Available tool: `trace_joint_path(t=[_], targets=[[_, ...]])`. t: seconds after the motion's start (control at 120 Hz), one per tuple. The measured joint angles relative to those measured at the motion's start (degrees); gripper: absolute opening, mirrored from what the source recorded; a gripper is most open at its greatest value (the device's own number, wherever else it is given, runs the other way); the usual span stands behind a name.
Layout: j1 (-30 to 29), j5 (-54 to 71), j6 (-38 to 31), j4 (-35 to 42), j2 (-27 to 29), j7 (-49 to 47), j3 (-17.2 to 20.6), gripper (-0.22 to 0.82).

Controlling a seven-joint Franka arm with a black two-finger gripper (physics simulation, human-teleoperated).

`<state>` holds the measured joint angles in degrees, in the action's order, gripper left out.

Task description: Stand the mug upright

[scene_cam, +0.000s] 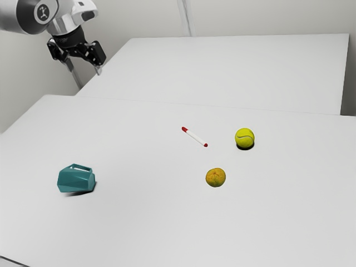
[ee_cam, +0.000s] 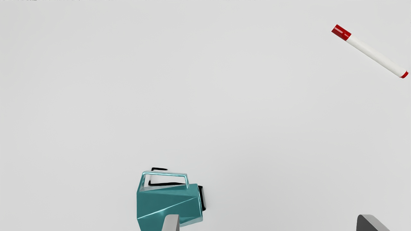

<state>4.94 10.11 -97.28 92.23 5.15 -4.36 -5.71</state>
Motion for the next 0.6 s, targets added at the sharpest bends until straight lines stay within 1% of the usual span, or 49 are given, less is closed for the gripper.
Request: trace_joint_path(t=[0.233, 0.3, 0.383, 0.458, 0.6], targets=[[-2.0, -0.2, -0.9, 1.8, 0.5, 1.2, 0.0, 0.60], [-3.5, -0.5, -1.6, 2.6, 0.6, 1.4, 0.0, 0.60], [-7.6, -3.2, -2.1, 4.1, 0.9, 1.7, -0.1, 0.60], [-12.4, -7.1, -1.4, 6.4, 1.5, 1.9, 0.0, 0.60], [-21.9, -14.7, 3.7, 9.8, 1.3, 2.3, 0.1, 0.60]])
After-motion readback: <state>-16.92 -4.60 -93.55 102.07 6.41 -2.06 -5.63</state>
